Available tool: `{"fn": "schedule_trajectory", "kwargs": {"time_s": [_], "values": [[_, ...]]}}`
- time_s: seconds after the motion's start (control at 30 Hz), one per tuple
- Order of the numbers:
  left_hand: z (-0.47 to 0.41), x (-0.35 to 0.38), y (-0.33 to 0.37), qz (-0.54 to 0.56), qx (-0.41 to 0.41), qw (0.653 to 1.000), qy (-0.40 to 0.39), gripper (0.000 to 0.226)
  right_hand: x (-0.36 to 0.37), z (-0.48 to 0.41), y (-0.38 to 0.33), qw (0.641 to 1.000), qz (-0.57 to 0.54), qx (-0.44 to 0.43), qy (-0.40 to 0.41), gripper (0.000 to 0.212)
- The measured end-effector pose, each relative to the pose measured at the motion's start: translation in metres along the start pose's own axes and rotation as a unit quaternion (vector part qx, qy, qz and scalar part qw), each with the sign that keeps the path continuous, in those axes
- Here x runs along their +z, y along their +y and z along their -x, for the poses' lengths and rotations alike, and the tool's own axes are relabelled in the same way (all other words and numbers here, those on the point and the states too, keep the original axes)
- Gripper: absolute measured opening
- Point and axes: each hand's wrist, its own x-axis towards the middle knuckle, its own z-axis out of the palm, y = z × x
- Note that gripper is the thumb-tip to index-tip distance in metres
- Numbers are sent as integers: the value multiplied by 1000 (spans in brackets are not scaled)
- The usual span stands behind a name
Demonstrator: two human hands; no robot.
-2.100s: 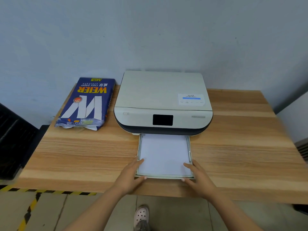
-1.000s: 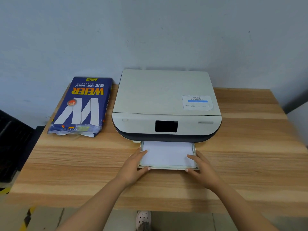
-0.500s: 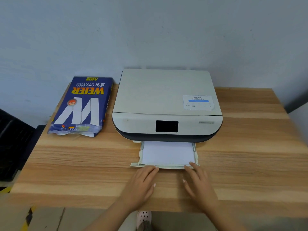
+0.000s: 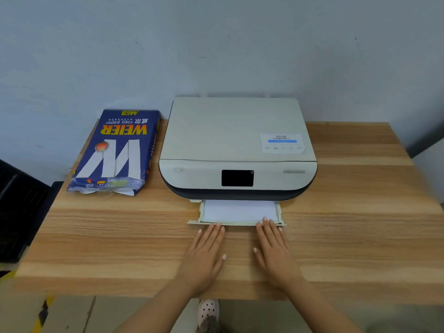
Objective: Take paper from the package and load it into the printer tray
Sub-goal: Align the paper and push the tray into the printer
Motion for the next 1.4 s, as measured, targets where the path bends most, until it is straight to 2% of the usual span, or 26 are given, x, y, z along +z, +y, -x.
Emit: {"fn": "schedule_trajectory", "kwargs": {"time_s": [0.33, 0.47, 0.6, 0.83, 1.0, 1.13, 1.27, 1.4], "values": [[-26, -15, -5, 15, -5, 1000, -14, 65, -15, -20, -5, 999, -33, -9, 6, 73], [-26, -11, -10, 15, 6, 1000, -6, 63, -9, -12, -6, 999, -36, -6, 28, 67], [-27, -5, -14, -14, 5, 1000, 2, 63, 0, -13, -6, 1000, -19, 8, 3, 66], [-43, -19, -8, -20, -5, 1000, -13, 64, -9, -32, -12, 1000, -21, 7, 10, 72], [-24, -6, -5, -21, -13, 1000, -1, 65, -6, -19, -14, 999, -15, 26, 12, 61], [-27, -8, -6, -16, -35, 999, -14, 66, -5, -18, -14, 999, -26, 36, 9, 65], [-41, -11, -8, -11, -8, 1000, -18, 67, -8, -27, -17, 999, -32, 13, 16, 69], [-50, -16, -9, -15, -8, 1000, -18, 68, -14, -36, -19, 999, -40, 25, -7, 63]]}}
